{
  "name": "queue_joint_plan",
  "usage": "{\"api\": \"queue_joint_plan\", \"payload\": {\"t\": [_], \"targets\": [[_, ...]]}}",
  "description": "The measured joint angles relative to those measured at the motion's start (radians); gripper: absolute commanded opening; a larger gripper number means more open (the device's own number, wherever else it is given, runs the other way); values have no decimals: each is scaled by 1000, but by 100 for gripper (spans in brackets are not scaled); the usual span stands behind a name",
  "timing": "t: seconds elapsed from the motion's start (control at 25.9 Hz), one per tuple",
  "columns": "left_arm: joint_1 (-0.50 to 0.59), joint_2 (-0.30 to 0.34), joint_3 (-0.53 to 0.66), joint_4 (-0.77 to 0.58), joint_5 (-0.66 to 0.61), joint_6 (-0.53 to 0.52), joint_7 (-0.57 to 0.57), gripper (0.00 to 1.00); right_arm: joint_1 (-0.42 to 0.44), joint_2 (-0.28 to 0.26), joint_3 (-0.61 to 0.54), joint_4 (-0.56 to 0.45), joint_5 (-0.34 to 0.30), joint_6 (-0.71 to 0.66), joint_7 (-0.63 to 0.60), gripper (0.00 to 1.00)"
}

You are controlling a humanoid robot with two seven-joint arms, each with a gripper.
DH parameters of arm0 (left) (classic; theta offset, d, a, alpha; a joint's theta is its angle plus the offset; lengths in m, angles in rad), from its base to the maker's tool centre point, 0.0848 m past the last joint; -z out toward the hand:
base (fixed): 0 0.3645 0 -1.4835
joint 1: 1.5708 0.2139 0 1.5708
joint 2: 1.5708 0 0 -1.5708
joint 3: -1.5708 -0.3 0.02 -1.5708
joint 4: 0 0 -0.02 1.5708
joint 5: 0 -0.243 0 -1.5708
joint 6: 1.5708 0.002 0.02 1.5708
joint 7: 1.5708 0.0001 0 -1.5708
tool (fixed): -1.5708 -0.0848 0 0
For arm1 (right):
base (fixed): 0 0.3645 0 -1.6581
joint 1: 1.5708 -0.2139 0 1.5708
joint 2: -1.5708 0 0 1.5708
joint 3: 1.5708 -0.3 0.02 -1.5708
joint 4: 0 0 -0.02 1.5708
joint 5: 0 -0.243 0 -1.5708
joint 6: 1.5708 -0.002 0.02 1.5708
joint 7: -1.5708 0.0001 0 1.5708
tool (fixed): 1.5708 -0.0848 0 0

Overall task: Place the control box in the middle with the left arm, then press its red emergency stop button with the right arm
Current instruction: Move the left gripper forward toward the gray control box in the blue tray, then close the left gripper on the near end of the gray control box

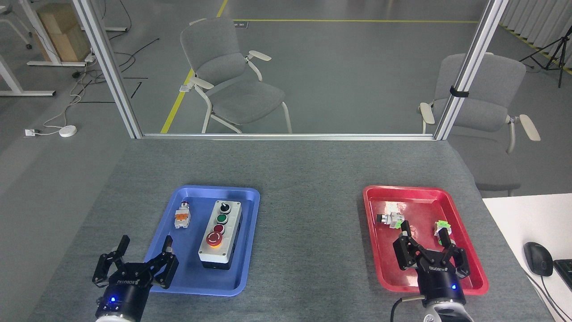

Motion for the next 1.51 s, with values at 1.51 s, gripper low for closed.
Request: {"api": "queue_joint_plan", "payload": {"t": [1.51], "targets": [[-134, -103, -268, 262, -72, 187, -128, 99, -9, 0, -3, 0, 0, 1, 5, 100]]}}
